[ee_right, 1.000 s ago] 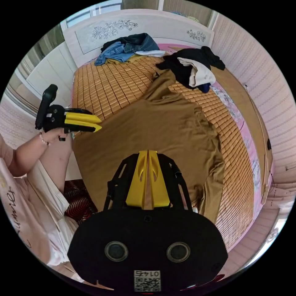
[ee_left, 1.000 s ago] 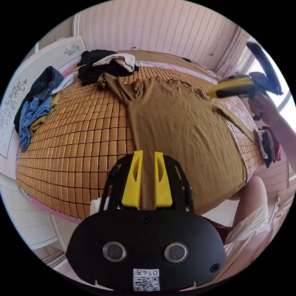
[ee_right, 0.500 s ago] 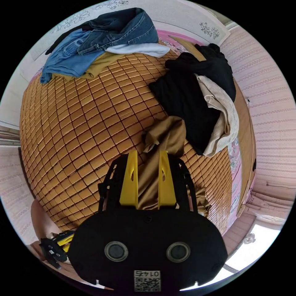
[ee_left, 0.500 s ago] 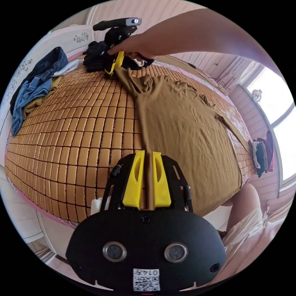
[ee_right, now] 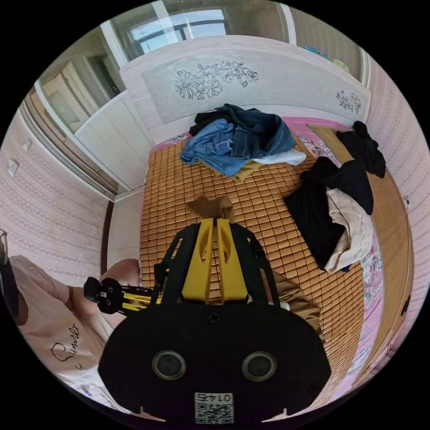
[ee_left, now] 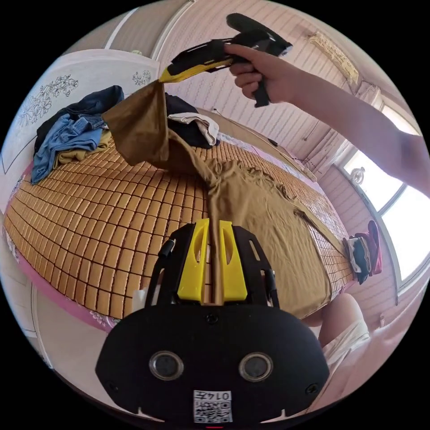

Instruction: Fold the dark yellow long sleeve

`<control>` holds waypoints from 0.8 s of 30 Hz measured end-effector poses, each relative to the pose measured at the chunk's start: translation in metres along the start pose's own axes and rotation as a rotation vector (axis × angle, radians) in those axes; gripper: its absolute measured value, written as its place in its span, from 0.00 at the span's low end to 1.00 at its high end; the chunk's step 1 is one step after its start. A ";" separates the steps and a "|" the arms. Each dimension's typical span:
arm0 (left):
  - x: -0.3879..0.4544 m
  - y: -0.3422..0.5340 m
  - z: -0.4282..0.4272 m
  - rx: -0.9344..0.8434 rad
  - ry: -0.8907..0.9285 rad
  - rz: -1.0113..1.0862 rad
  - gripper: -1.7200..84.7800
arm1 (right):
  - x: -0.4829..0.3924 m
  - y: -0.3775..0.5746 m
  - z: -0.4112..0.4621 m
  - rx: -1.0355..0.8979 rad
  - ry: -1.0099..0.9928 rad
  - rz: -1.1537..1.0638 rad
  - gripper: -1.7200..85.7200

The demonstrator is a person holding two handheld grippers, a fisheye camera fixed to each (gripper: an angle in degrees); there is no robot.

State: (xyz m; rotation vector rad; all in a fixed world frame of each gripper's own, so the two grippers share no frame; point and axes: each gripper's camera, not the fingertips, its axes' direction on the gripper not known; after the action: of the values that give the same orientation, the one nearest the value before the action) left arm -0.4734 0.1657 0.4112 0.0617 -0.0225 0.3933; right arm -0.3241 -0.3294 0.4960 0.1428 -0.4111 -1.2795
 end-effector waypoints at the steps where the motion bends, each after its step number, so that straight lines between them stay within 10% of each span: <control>1: -0.011 0.002 -0.012 0.027 -0.002 -0.038 0.07 | -0.002 0.006 -0.005 0.016 -0.034 -0.014 0.07; 18: -0.062 -0.012 0.048 -0.316 -0.276 0.127 0.10 | 0.114 0.100 0.182 -0.301 0.071 0.371 0.09; 24: -0.097 -0.015 0.046 -0.405 -0.073 0.057 0.02 | 0.136 0.107 0.200 -0.320 0.096 0.402 0.06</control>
State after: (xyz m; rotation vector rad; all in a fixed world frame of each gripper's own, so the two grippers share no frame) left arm -0.5574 0.1120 0.4530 -0.3249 -0.1755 0.4368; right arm -0.2726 -0.4033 0.7448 -0.1431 -0.1373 -0.9220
